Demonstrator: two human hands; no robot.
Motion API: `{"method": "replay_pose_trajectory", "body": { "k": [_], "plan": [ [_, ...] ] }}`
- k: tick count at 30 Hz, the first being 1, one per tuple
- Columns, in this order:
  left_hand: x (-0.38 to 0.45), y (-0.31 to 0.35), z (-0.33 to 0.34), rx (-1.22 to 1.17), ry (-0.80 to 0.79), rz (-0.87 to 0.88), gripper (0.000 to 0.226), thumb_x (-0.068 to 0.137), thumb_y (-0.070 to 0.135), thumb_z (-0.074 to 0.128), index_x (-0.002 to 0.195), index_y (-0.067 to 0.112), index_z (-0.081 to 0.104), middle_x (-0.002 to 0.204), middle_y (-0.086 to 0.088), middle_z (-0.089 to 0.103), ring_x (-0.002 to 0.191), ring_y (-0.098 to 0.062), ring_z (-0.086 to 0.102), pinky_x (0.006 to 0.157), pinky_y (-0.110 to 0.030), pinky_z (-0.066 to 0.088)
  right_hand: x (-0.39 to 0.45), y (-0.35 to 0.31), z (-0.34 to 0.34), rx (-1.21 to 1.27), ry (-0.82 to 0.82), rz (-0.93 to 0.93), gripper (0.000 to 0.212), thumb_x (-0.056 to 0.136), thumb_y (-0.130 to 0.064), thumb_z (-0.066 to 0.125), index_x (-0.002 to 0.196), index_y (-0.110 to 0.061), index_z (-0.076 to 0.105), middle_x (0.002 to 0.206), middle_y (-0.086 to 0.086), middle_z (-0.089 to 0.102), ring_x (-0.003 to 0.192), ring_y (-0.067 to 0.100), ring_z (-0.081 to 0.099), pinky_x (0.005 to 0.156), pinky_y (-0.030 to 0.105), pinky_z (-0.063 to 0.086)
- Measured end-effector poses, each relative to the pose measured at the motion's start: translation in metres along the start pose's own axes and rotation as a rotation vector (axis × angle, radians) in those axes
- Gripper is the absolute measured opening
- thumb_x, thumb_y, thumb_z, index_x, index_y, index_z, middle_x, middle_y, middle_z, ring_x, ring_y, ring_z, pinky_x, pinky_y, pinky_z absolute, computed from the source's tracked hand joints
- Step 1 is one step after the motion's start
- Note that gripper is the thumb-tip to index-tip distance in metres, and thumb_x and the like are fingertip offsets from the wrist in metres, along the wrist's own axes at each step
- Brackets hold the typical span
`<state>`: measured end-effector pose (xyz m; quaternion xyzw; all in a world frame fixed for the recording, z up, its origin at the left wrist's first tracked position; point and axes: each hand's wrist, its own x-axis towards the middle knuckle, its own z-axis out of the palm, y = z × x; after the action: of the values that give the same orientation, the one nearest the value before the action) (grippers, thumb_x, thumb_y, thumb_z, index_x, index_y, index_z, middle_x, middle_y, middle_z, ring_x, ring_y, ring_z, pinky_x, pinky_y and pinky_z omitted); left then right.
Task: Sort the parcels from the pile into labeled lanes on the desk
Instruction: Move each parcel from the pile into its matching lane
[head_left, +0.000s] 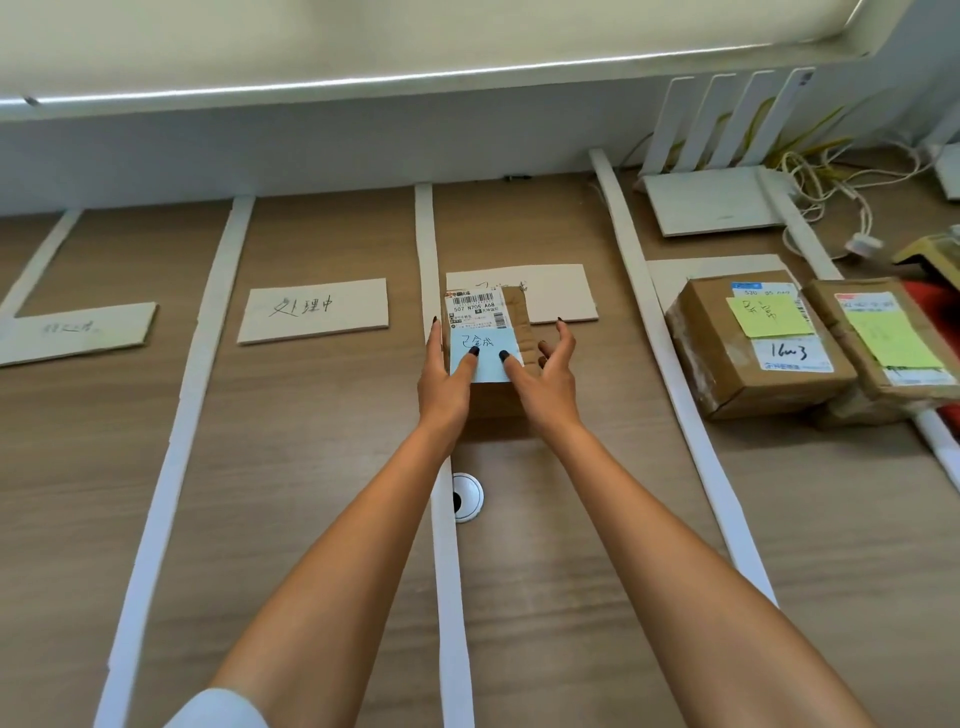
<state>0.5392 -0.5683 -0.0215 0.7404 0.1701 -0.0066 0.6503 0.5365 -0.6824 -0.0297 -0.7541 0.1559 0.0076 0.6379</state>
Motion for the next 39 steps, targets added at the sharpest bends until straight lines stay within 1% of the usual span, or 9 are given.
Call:
{"method": "replay_pose_trajectory", "body": {
  "k": [2,6,13,16,19,24,28,32,39],
  "plan": [
    [-0.007,0.003,-0.009,-0.017,0.026,-0.011,0.062,0.092,0.021,0.055,0.146,0.030,0.027,0.145,-0.002,0.042,0.121,-0.009,0.044,0.096,-0.021,0.037,-0.007,-0.006,-0.005,-0.048,0.019,-0.026,0.082,0.084,-0.025,0.066,0.145,-0.026,0.011,0.147,0.012,0.035,0.136,0.023,0.035,0.109,0.041,0.036],
    [-0.031,0.020,-0.027,0.022,0.026,0.043,0.065,0.089,0.018,0.060,0.143,0.035,0.030,0.144,-0.005,0.042,0.134,-0.019,0.036,0.100,-0.028,0.035,-0.026,-0.025,-0.018,-0.156,0.042,-0.076,0.081,0.084,-0.029,0.067,0.147,-0.021,0.018,0.151,0.007,0.032,0.139,0.022,0.030,0.111,0.036,0.032],
    [-0.095,0.098,-0.072,0.042,0.018,0.243,0.066,0.086,0.019,0.064,0.142,0.033,0.032,0.144,-0.006,0.041,0.132,-0.024,0.039,0.104,-0.037,0.038,-0.088,-0.102,-0.026,-0.151,0.044,-0.229,0.078,0.082,-0.030,0.069,0.145,-0.024,0.024,0.146,0.009,0.038,0.133,0.025,0.038,0.104,0.041,0.042],
    [-0.135,0.126,-0.102,0.007,0.020,0.315,0.065,0.086,0.017,0.064,0.142,0.033,0.033,0.141,-0.006,0.044,0.129,-0.024,0.042,0.102,-0.038,0.041,-0.134,-0.135,-0.021,-0.132,0.033,-0.311,0.075,0.082,-0.030,0.070,0.144,-0.025,0.027,0.143,0.008,0.042,0.130,0.023,0.041,0.096,0.032,0.040],
    [-0.180,0.146,-0.139,-0.029,0.004,0.376,0.065,0.086,0.015,0.064,0.142,0.030,0.034,0.139,-0.008,0.045,0.127,-0.024,0.044,0.103,-0.045,0.043,-0.191,-0.158,-0.008,-0.137,0.023,-0.384,0.073,0.081,-0.032,0.070,0.142,-0.024,0.031,0.139,0.007,0.045,0.127,0.023,0.044,0.097,0.033,0.041],
    [-0.251,0.165,-0.213,-0.036,-0.026,0.473,0.064,0.086,0.013,0.064,0.141,0.029,0.035,0.138,-0.009,0.045,0.123,-0.022,0.046,0.093,-0.032,0.044,-0.291,-0.193,0.018,-0.084,0.052,-0.461,0.076,0.080,-0.026,0.072,0.143,-0.023,0.030,0.130,0.008,0.053,0.115,0.016,0.049,0.094,0.032,0.045],
    [-0.294,0.183,-0.271,-0.004,-0.033,0.543,0.065,0.085,0.011,0.065,0.140,0.029,0.036,0.135,-0.011,0.047,0.121,-0.024,0.049,0.096,-0.037,0.046,-0.354,-0.227,0.035,-0.057,0.030,-0.537,0.073,0.081,-0.023,0.071,0.142,-0.024,0.031,0.131,0.009,0.051,0.115,0.014,0.047,0.088,0.025,0.040],
    [-0.329,0.203,-0.322,-0.046,-0.010,0.558,0.064,0.085,0.011,0.064,0.139,0.033,0.037,0.132,-0.009,0.049,0.110,-0.018,0.053,0.084,-0.028,0.042,-0.403,-0.265,0.056,-0.037,-0.030,-0.593,0.070,0.081,-0.024,0.071,0.141,-0.023,0.033,0.130,0.009,0.053,0.119,0.021,0.050,0.093,0.031,0.044],
    [-0.382,0.166,-0.381,-0.031,0.058,0.410,0.065,0.085,0.012,0.066,0.140,0.029,0.037,0.130,-0.012,0.050,0.116,-0.020,0.052,0.089,-0.029,0.044,-0.475,-0.253,0.114,-0.051,-0.178,-0.546,0.071,0.081,-0.023,0.071,0.141,-0.021,0.034,0.131,0.009,0.051,0.118,0.020,0.050,0.095,0.033,0.046]
  ]
}}
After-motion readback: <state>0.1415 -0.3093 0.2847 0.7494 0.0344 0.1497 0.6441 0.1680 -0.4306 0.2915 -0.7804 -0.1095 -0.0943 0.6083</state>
